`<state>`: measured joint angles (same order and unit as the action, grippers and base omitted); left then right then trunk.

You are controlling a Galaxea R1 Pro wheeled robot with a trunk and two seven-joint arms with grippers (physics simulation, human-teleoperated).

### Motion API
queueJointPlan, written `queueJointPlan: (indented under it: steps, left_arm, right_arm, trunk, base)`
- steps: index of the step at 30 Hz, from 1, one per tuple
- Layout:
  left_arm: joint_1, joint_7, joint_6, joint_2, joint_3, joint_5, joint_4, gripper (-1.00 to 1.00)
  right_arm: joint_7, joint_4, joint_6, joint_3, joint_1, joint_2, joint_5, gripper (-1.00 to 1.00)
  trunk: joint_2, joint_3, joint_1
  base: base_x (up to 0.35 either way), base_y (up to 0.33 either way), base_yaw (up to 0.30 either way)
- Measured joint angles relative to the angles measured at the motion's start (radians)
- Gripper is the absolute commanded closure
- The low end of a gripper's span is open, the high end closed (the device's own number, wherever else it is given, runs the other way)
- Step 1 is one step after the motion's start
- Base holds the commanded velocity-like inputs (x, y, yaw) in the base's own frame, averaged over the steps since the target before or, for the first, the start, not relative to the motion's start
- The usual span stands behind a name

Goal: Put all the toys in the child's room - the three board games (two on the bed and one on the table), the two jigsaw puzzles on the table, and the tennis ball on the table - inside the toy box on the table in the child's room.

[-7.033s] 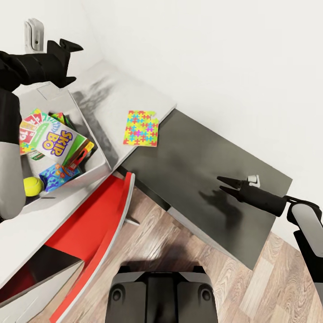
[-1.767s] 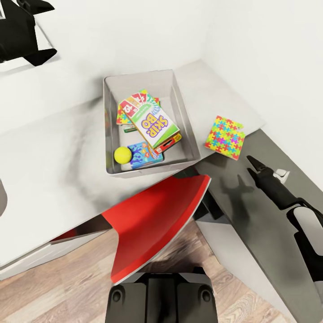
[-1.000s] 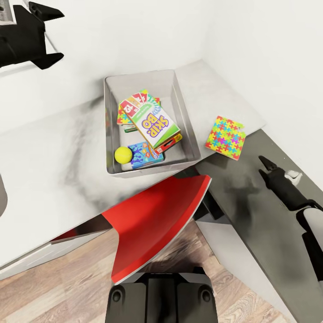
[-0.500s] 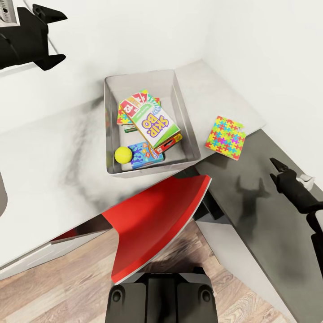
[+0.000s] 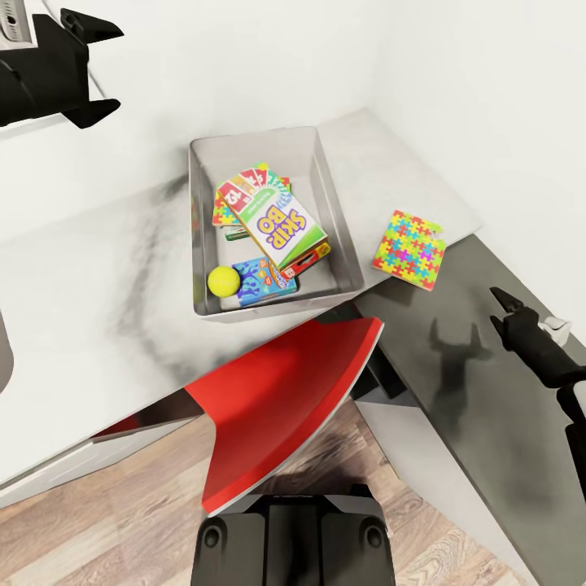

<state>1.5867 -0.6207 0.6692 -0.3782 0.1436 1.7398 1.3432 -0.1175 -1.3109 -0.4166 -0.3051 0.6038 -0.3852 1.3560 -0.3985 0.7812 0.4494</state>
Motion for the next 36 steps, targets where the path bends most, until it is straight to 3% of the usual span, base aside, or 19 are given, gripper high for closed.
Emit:
queueJointPlan:
  steps: [11,25,36]
  left_arm:
    - [0.0,0.0,0.0,0.0,0.005,0.0,-0.002,-1.0]
    - [0.0,0.0,0.0,0.0,0.005,0.0,-0.003,-1.0]
    - [0.0,0.0,0.0,0.0,0.01,0.0,-0.022,-1.0]
  right_arm:
    - [0.0,0.001,-0.001,0.0,0.0,0.0,0.001,-1.0]
    - [-0.001,0.001,-0.001,-0.001,0.0,0.0,0.002,-1.0]
    - [-0.011,0.001,0.0,-0.002,0.0,0.0,0.001,-1.0]
  trunk:
    - [0.0,0.0,0.0]
    - [0.0,0.0,0.0]
    - [0.0,0.0,0.0]
  base:
    - [0.0,0.0,0.014]
    - [0.0,0.0,0.209]
    - [0.0,0.0,0.056]
